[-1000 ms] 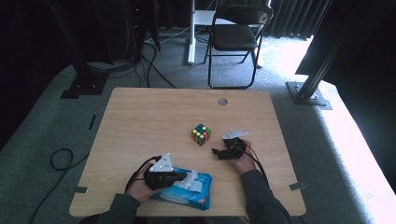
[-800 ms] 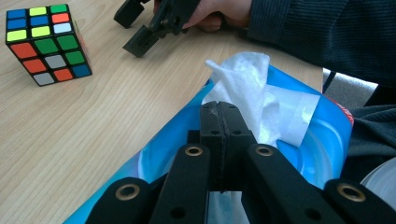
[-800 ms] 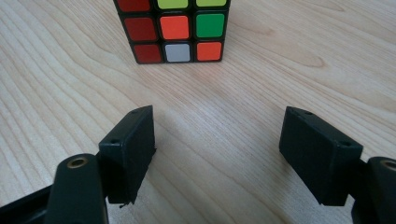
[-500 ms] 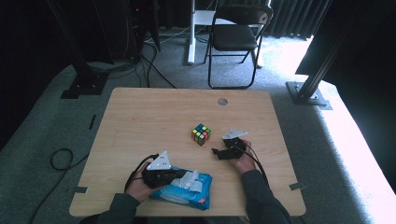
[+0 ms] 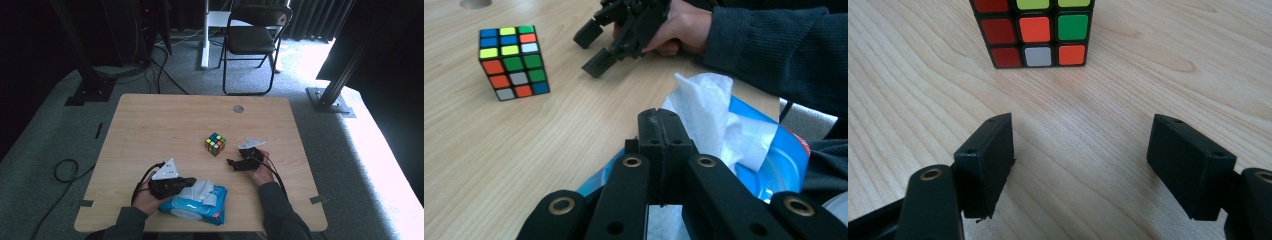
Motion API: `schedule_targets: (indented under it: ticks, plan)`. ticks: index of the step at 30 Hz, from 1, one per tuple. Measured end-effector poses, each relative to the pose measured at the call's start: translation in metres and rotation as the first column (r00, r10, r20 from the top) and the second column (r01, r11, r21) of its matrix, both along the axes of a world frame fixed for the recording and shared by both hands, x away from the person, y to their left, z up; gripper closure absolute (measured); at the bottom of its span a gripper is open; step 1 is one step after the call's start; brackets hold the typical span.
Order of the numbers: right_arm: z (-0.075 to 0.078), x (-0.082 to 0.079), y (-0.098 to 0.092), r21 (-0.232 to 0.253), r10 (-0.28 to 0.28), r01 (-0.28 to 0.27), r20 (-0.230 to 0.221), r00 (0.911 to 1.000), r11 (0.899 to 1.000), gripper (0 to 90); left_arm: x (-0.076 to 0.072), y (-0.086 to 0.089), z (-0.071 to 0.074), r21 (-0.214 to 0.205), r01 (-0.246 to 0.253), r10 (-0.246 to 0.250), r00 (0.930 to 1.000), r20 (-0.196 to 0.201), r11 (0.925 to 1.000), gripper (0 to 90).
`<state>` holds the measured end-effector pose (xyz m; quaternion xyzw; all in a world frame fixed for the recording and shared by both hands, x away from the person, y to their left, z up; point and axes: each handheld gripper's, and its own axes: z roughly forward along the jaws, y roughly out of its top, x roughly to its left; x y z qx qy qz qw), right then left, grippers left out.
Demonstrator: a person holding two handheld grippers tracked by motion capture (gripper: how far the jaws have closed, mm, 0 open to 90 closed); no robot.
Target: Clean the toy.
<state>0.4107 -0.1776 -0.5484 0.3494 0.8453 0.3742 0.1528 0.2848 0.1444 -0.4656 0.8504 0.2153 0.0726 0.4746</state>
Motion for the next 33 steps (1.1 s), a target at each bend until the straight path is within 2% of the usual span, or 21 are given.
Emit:
schedule_targets:
  ticks: [11, 18, 23, 26, 33]
  plan:
    - [0.000, 0.000, 0.000, 0.000, 0.000, 0.000, 0.000, 1.0000, 1.000, 26.5, 0.003, 0.008, 0.003, -0.026, -0.055, 0.055, 0.9984, 0.010, 0.9981, 90.0]
    - [0.000, 0.000, 0.000, 0.000, 0.000, 0.000, 0.000, 1.0000, 1.000, 26.5, 0.005, 0.012, 0.004, -0.037, -0.069, 0.069, 0.9976, 0.004, 0.9969, 90.0]
    - [0.000, 0.000, 0.000, 0.000, -0.001, 0.001, -0.001, 1.0000, 1.000, 26.5, 0.007, 0.016, 0.005, -0.053, -0.097, 0.097, 0.9953, 0.006, 0.9939, 90.0]
    - [0.000, 0.000, 0.000, 0.000, 0.000, 0.000, 0.000, 1.0000, 1.000, 26.5, 0.008, 0.021, 0.007, -0.081, -0.111, 0.112, 0.9938, 0.002, 0.9905, 90.0]
    - [0.000, 0.000, 0.000, 0.000, 0.000, 0.000, 0.000, 1.0000, 1.000, 26.5, 0.009, 0.025, 0.008, -0.085, -0.136, 0.137, 0.9905, 0.008, 0.9870, 90.0]
